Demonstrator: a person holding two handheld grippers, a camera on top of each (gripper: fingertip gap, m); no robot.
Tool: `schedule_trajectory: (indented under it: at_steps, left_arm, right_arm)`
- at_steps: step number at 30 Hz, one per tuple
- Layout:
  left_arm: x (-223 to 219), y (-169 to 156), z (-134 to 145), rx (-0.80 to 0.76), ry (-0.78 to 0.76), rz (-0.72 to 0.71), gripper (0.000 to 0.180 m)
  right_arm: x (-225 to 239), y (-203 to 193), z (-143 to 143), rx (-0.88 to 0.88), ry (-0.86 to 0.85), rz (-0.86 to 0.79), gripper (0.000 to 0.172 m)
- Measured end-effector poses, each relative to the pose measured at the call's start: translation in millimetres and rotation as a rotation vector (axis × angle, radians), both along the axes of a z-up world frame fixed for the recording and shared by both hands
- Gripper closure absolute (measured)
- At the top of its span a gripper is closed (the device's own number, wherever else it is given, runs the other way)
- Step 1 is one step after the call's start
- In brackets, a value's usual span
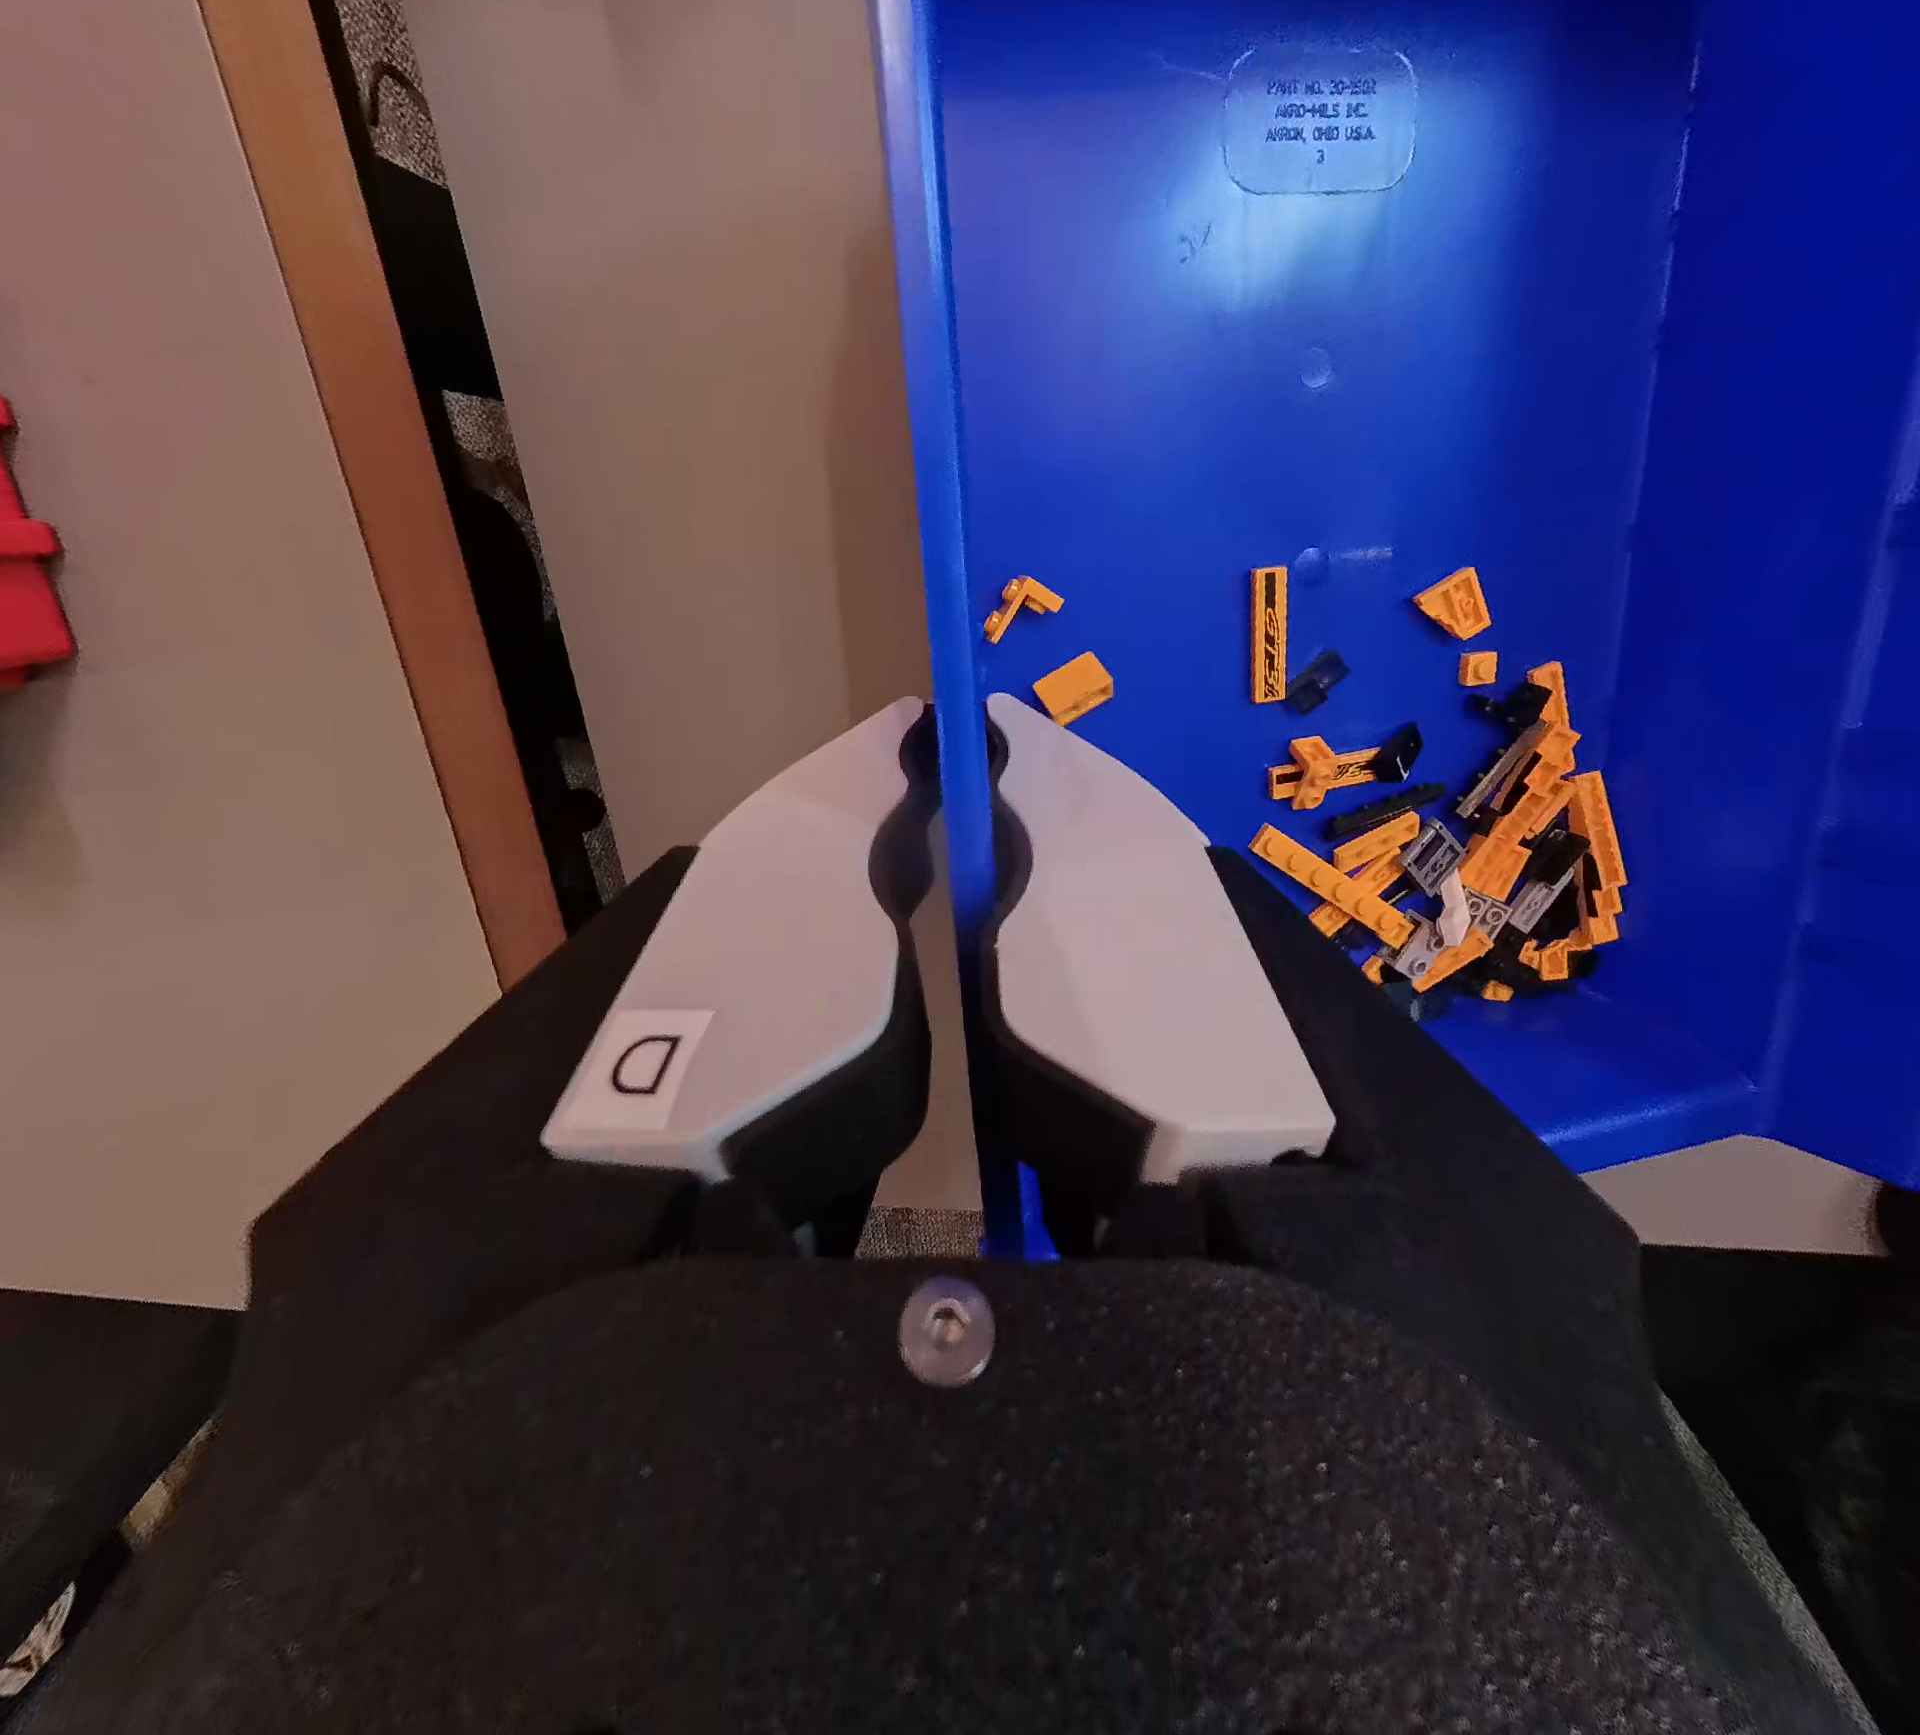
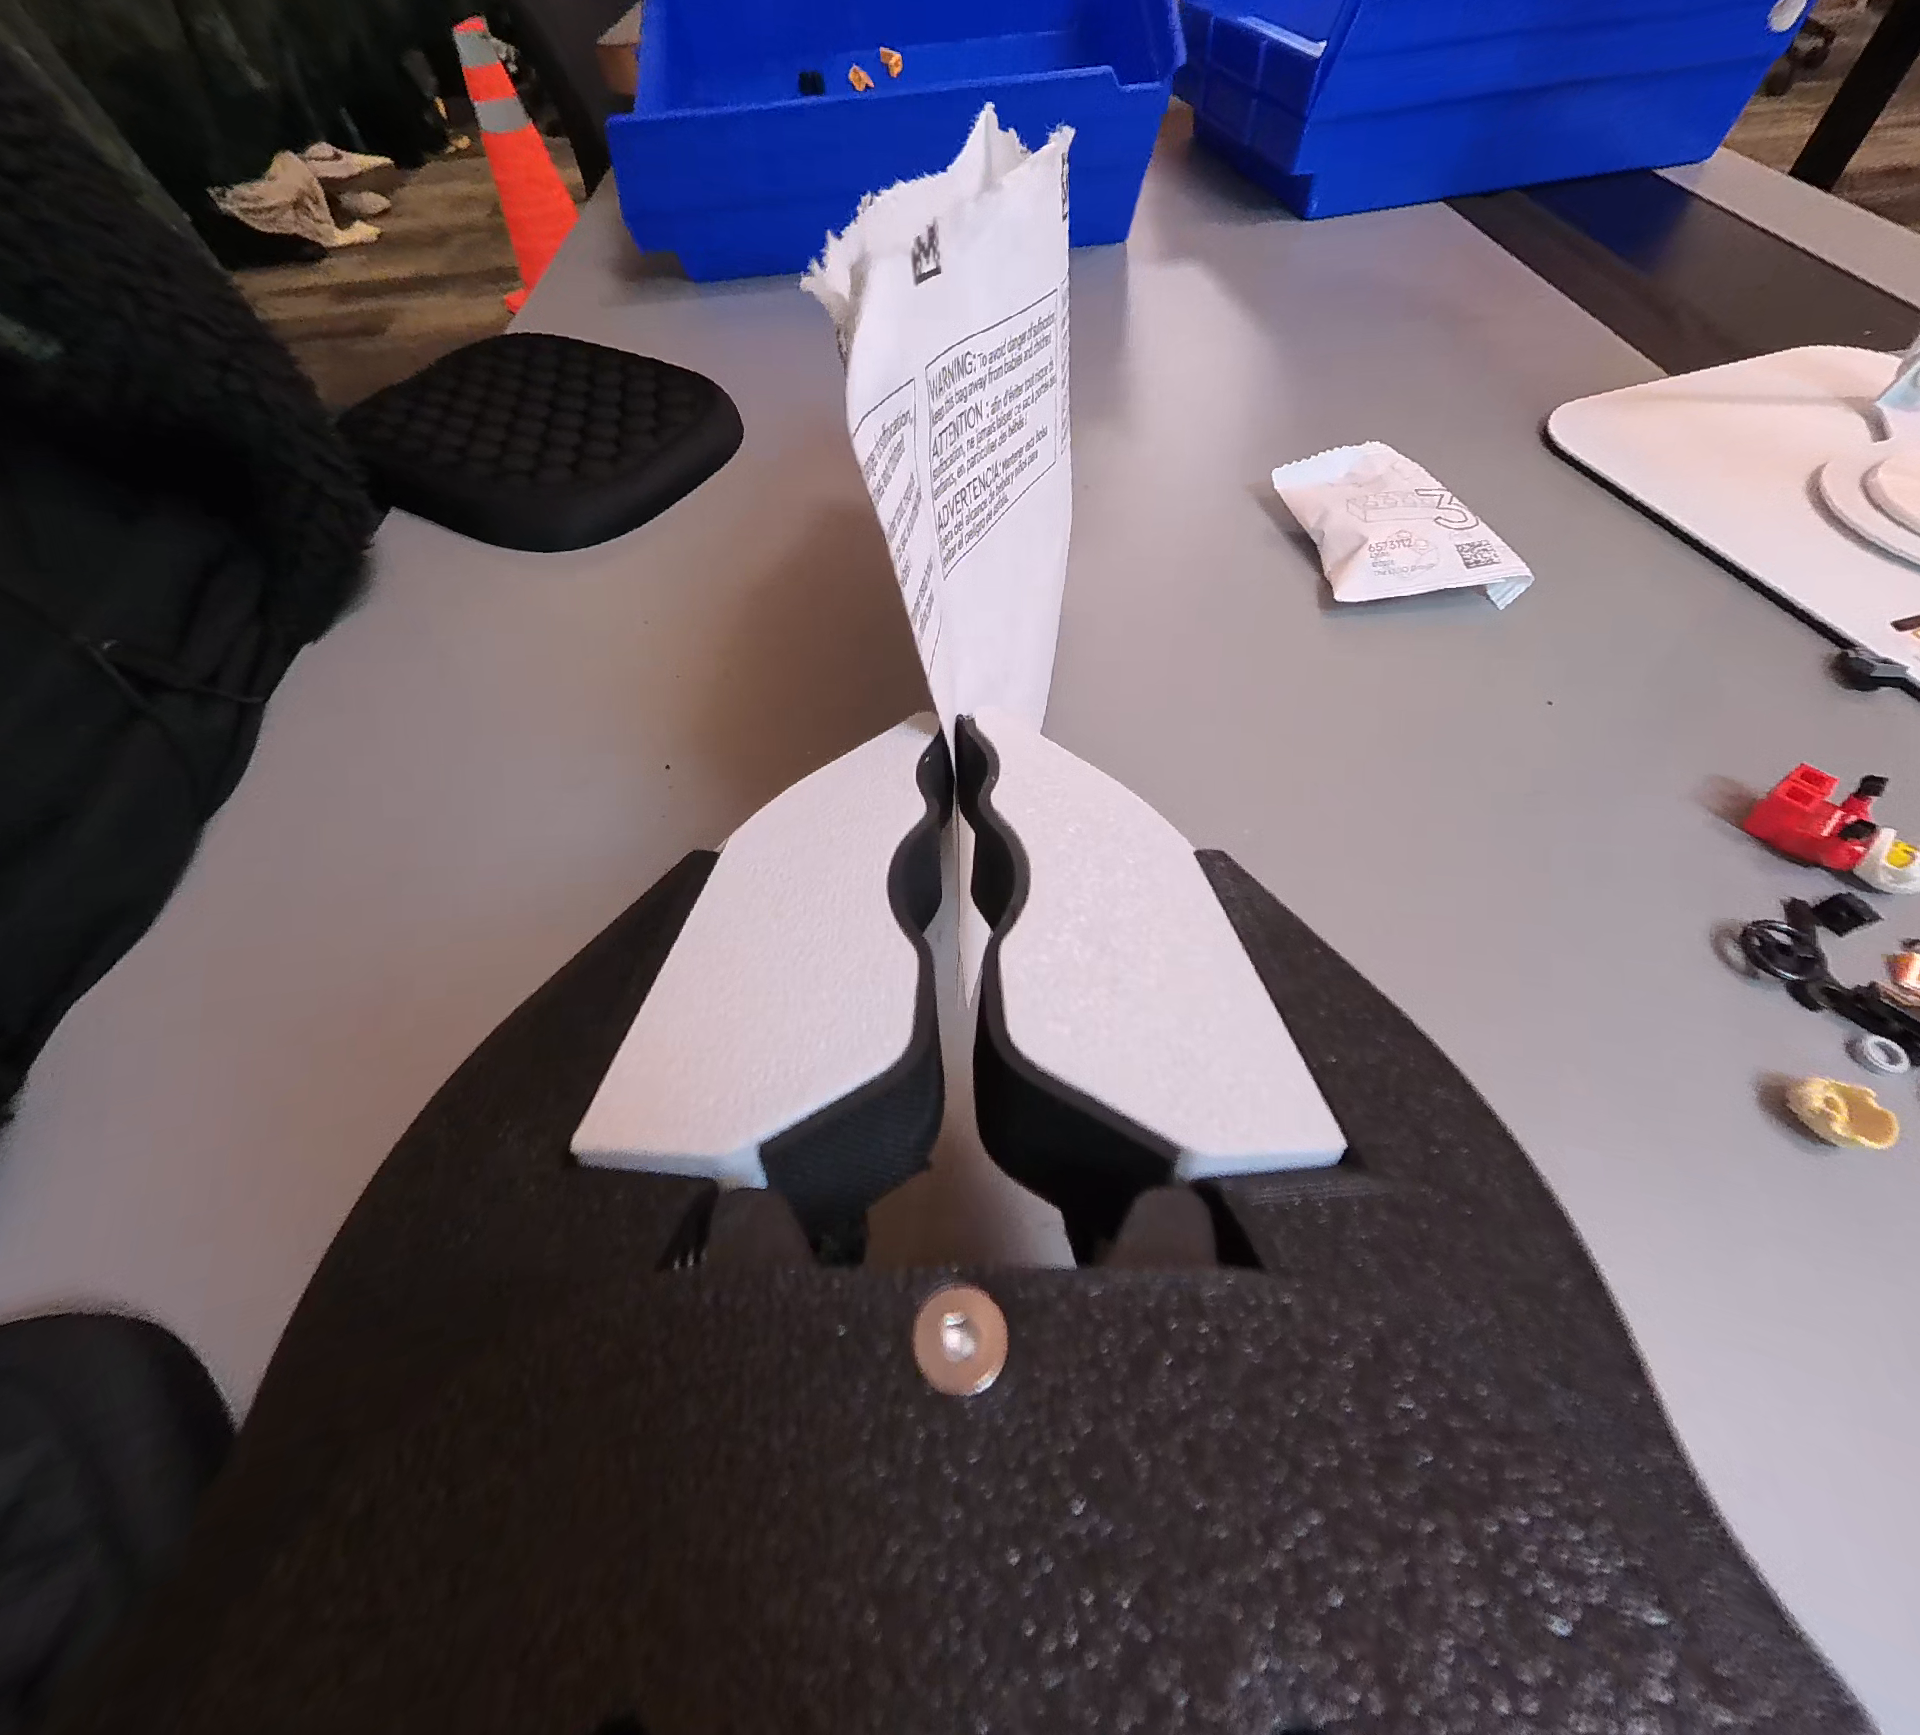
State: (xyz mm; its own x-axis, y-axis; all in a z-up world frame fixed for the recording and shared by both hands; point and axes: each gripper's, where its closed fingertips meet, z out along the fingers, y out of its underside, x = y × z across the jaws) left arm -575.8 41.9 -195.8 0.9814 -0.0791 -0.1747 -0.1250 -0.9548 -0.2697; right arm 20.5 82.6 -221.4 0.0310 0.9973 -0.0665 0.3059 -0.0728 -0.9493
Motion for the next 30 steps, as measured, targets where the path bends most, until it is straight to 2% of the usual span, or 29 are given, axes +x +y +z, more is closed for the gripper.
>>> schedule_trajectory:
  at_steps: [5, 13, 19, 23, 25, 27, 30]
  left_arm:
    - [-5.8, -4.6, -11.8, -0.072, -0.025, -0.005, 0.175]
    - [-12.5, -13.7, -38.2, -0.239, -0.057, -0.031, 0.159]
    - [-17.6, -6.9, -44.5, -0.285, -0.033, -0.059, 0.163]
    - [-15.7, -5.2, -46.1, -0.27, -0.117, -0.056, 0.168]
    - [-14.5, -5.9, -48.4, -0.263, -0.139, -0.066, 0.166]
    - [-9.5, -19.1, -59.8, -0.353, -0.168, -0.083, 0.159]
    - [-8.4, -15.5, -66.0, -0.353, -0.17, -0.068, 0.171]
  right_arm:
    - [-0.8, -1.0, -0.3, -0.001, -0.003, 0.004, 0.172]
    - [-1.8, -2.3, -1.1, -0.008, -0.004, 0.012, 0.172]
    - [-2.9, -3.4, -2.9, -0.014, -0.009, 0.017, 0.172]
    - [-3.0, -4.3, -2.8, -0.017, -0.008, 0.024, 0.172]
    - [-3.2, -4.9, -2.5, -0.017, -0.007, 0.028, 0.172]
    - [-3.0, -5.7, -1.5, -0.012, -0.007, 0.03, 0.172]
    - [-1.9, -5.6, 1.1, -0.007, -0.001, 0.025, 0.172]
